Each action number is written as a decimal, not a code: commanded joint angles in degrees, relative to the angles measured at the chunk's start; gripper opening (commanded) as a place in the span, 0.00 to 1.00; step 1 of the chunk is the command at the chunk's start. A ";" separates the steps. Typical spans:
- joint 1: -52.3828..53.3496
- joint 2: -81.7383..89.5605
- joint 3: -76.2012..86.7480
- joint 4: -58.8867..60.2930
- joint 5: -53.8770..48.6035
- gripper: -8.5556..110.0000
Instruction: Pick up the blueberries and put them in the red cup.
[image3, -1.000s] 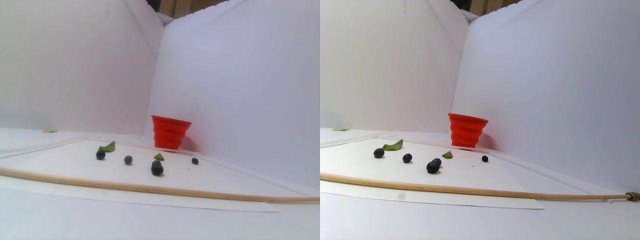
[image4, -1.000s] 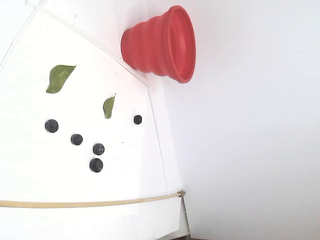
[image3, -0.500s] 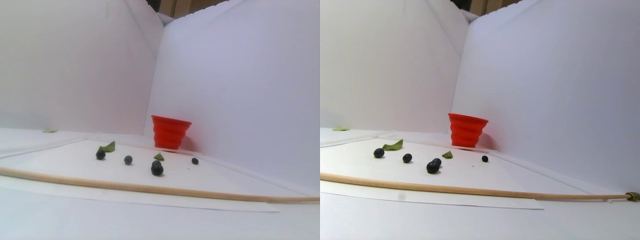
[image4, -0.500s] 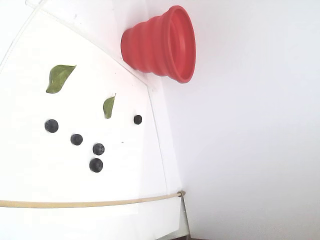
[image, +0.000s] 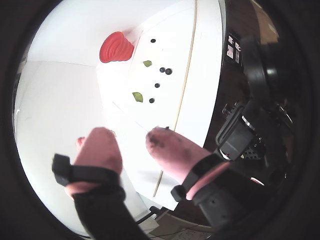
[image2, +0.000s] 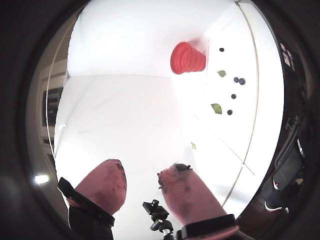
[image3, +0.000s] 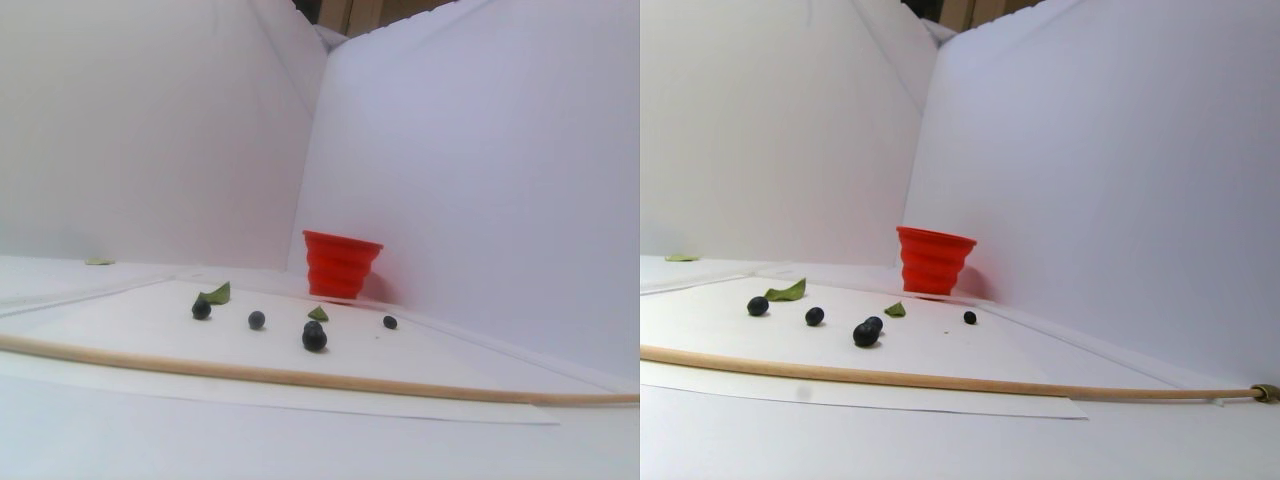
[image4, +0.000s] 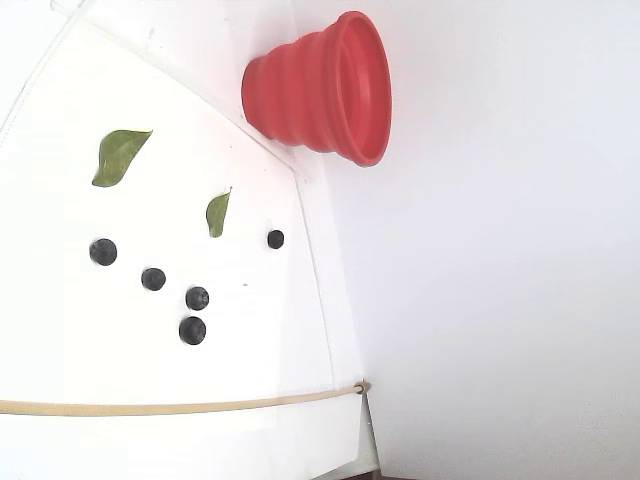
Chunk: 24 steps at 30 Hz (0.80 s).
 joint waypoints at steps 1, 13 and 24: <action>0.18 -0.35 0.09 -0.53 -0.62 0.19; -4.22 -0.88 -2.11 -0.70 -1.58 0.19; -5.36 -7.38 -6.86 -6.24 -6.24 0.18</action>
